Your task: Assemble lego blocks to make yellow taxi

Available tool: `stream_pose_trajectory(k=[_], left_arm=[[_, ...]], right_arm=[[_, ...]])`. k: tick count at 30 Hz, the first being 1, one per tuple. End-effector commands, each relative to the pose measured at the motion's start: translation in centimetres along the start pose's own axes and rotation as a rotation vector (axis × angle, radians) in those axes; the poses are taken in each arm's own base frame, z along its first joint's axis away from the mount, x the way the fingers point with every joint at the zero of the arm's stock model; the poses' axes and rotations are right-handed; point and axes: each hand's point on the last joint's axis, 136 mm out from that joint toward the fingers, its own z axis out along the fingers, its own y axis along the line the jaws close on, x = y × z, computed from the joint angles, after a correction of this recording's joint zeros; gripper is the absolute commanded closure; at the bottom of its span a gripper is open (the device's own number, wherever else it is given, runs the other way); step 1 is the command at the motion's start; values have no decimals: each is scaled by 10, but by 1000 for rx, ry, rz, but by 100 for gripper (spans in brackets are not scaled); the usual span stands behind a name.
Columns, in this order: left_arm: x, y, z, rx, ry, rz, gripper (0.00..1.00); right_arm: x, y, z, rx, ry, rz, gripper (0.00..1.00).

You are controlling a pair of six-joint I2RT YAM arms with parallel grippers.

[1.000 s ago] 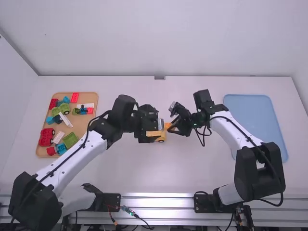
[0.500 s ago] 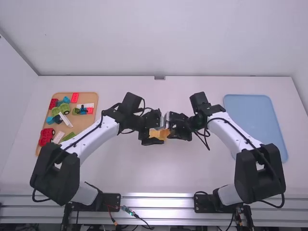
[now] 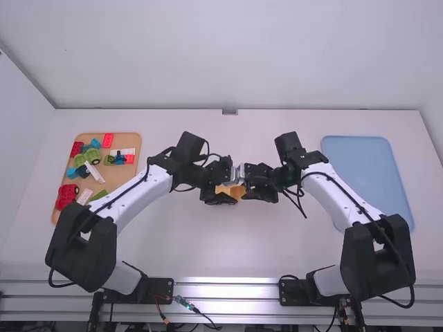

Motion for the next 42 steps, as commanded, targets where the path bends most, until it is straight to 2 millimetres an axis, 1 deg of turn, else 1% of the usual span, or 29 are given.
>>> stream_pose_trajectory(k=[1, 6, 11, 13, 15, 16, 17, 18, 19, 20, 21, 23, 24, 26, 28, 31, 33, 36, 39, 42], left_arm=[[-4, 2, -3, 3, -19, 3, 32], [-3, 4, -2, -7, -9, -13, 33], [-4, 5, -3, -11, -14, -2, 33], [-6, 4, -3, -3, -24, 38, 32], [-13, 0, -5, 24, -74, 81, 30], [-18, 0, -11, 30, -120, 97, 23], [-20, 2, -16, 29, -140, 99, 20], [-21, 3, -20, 28, -157, 97, 20], [-25, 5, -31, 29, -208, 84, 19], [-26, 6, -34, 30, -224, 80, 19], [-30, 7, -46, 41, -290, 65, 19], [-28, 8, -52, 38, -318, 53, 19], [-23, 10, -54, 31, -327, 32, 20], [-20, 8, -52, 33, -330, 35, 20], [-14, 7, -42, 24, -311, 47, 20], [-9, 17, -33, -18, -265, -22, 22], [-8, 22, -25, -46, -238, -63, 25], [-9, 19, -19, -44, -233, -47, 27], [-4, 21, -16, -59, -205, -59, 29], [-2, 15, -11, -42, -192, -69, 30]], right_arm=[[-18, -3, -9, 24, -36, -51, 100], [-24, -3, -10, 19, -71, -54, 100], [-23, -4, -10, 21, -71, -53, 100], [-24, -3, -9, 19, -70, -56, 100], [-23, -3, -10, 20, -69, -55, 100], [-22, -5, -11, 25, -69, -52, 100], [-21, -6, -12, 28, -69, -47, 100], [-20, -7, -13, 32, -69, -42, 100], [-18, -8, -15, 37, -71, -37, 100], [-18, -8, -15, 36, -73, -35, 100], [-20, -8, -17, 35, -87, -34, 100], [-21, -8, -18, 35, -101, -33, 100], [-23, -8, -20, 33, -121, -51, 100], [-24, -7, -20, 32, -128, -64, 100], [-28, -7, -19, 29, -142, -78, 100], [-30, -7, -19, 30, -147, -85, 100], [-30, -8, -19, 31, -148, -85, 100], [-30, -8, -19, 32, -148, -86, 100], [-31, -12, -19, 43, -149, -57, 100], [-32, -15, -20, 55, -155, -47, 100]])
